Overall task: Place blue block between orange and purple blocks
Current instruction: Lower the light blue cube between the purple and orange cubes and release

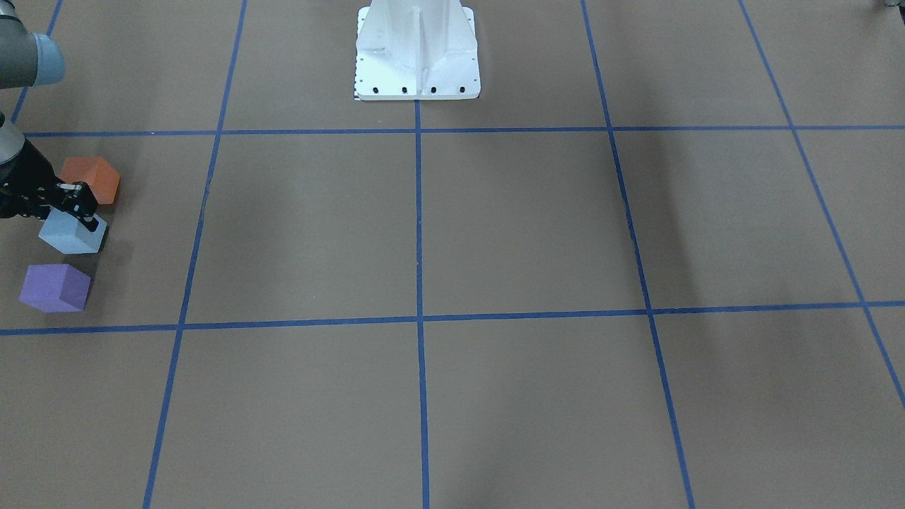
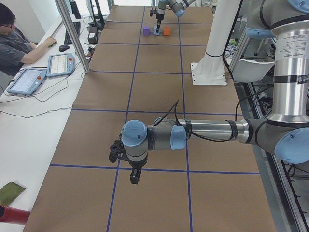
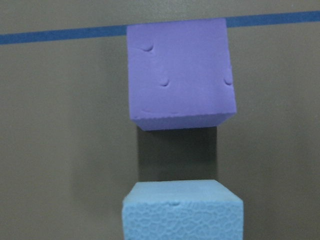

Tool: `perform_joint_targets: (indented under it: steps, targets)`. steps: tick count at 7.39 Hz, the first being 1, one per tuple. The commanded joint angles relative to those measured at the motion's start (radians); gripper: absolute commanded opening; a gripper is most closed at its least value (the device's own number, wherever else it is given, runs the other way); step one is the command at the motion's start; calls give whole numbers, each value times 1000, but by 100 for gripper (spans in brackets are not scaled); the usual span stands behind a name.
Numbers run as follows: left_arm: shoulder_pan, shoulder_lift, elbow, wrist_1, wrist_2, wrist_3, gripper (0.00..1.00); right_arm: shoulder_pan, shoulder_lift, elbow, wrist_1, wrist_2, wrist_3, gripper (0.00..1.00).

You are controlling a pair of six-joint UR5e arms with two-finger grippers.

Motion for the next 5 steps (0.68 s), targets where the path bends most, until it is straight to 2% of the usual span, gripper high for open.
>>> perform_joint_targets:
  steps: [1, 2, 3, 5]
  targets:
    - [0, 1, 0, 0, -4, 0, 100, 2, -4, 13, 3, 6, -28, 100]
    - [0, 1, 0, 0, -4, 0, 100, 22, -6, 38, -21, 41, -66, 100]
    - [0, 1, 0, 0, -4, 0, 100, 95, -6, 40, -62, 123, -141, 100]
    - [0, 1, -6, 0, -4, -2, 100, 262, -36, 88, -223, 214, -418, 100]
